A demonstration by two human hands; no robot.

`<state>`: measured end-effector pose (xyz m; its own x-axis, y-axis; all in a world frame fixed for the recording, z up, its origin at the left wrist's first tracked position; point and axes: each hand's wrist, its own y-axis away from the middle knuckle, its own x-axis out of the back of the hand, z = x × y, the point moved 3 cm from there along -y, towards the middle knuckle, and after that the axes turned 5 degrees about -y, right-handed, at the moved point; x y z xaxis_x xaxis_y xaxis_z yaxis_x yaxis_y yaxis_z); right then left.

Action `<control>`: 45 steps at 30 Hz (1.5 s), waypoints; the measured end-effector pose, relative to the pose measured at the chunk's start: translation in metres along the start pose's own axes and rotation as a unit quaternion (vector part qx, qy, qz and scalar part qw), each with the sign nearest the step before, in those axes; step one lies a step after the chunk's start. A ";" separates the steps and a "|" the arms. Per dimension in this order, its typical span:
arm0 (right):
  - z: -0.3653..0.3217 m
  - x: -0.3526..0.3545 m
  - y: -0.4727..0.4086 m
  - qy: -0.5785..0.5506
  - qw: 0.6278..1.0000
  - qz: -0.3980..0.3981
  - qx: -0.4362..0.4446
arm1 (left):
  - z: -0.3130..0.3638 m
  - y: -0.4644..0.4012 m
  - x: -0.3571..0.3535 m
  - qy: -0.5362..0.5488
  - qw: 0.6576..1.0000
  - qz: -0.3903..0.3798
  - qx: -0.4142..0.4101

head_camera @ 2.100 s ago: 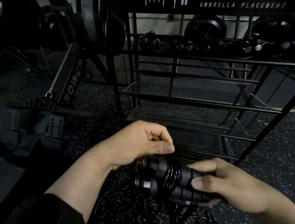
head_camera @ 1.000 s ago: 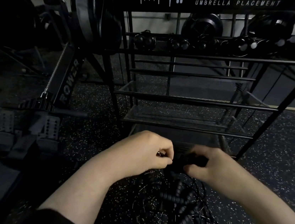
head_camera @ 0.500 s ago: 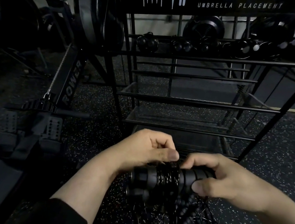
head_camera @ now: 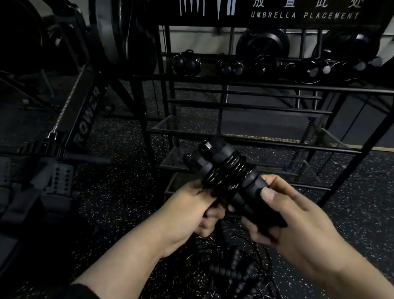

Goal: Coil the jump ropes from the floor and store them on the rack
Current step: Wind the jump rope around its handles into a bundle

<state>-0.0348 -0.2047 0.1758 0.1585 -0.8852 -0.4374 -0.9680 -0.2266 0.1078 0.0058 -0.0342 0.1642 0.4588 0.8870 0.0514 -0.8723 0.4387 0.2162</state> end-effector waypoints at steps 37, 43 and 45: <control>0.020 -0.002 0.003 0.414 0.900 -0.113 -0.080 | 0.026 0.008 0.031 -0.378 0.916 -0.077 -0.109; 0.008 -0.014 0.012 0.232 0.953 -0.182 -0.068 | 0.020 0.009 0.033 -0.209 0.961 -0.140 -0.114; 0.005 -0.017 0.014 0.187 0.960 -0.195 -0.071 | 0.017 0.006 0.030 -0.166 0.968 -0.151 -0.111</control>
<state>-0.0516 -0.1909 0.1798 0.5888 -0.7993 -0.1202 -0.7884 -0.6007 0.1322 0.0171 -0.0073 0.1831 0.6950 0.6346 0.3379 -0.6880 0.7235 0.0564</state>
